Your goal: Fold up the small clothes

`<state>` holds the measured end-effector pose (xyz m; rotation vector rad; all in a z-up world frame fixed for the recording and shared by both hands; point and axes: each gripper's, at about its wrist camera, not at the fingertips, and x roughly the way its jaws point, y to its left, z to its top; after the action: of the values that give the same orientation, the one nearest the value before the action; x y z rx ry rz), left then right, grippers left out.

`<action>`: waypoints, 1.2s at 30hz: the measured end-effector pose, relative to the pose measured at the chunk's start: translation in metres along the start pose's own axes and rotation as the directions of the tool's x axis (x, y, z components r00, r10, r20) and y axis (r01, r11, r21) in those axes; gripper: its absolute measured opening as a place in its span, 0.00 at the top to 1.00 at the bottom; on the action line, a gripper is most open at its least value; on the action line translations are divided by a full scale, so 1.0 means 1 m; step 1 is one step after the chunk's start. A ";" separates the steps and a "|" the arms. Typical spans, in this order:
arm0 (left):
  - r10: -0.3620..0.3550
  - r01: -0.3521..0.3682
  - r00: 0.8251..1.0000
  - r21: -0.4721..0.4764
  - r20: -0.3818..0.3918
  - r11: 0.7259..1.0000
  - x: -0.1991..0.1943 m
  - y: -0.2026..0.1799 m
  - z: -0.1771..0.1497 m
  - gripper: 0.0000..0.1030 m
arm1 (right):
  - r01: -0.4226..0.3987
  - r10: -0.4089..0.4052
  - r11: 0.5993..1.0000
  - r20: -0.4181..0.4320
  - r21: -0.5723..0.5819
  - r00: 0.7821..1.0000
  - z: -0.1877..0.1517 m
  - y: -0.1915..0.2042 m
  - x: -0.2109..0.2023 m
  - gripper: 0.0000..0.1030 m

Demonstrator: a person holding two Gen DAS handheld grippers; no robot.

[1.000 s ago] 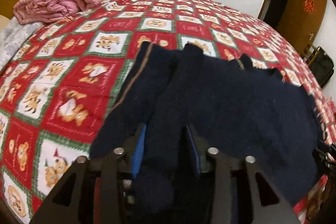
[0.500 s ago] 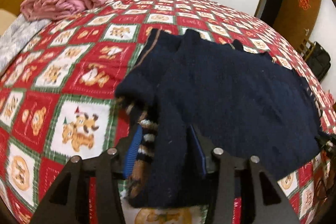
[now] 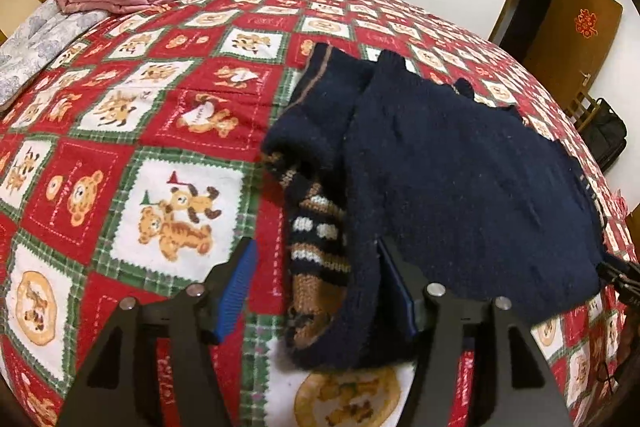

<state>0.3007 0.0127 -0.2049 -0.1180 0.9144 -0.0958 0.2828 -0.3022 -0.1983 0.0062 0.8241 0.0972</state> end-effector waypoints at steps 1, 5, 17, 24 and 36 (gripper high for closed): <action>-0.005 0.005 1.000 -0.003 -0.001 1.000 -0.001 0.002 0.000 0.37 | 0.006 -0.005 1.000 0.012 -0.026 1.000 0.002 0.008 -0.004 0.41; -0.021 0.021 1.000 -0.012 0.000 1.000 -0.009 0.010 0.002 0.37 | -0.004 0.012 0.989 0.055 -0.145 0.998 0.009 0.049 -0.019 0.41; -0.008 0.011 0.999 -0.051 0.044 0.999 -0.030 0.053 0.014 0.32 | -0.146 0.205 0.895 0.097 -0.422 0.974 0.032 0.226 -0.010 0.41; 0.028 -0.024 0.999 -0.102 0.044 0.995 -0.024 0.093 0.019 0.32 | -0.179 0.258 0.856 0.100 -0.484 0.961 0.024 0.286 -0.002 0.41; -0.132 0.135 0.991 -0.150 0.031 0.979 0.003 0.105 0.073 0.32 | -0.039 0.175 0.805 0.173 -0.592 0.969 0.019 0.363 0.021 0.41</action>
<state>0.3639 0.1205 -0.1786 -0.3215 0.8923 -0.1498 0.2803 0.0611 -0.1848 -0.5166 0.5414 0.4521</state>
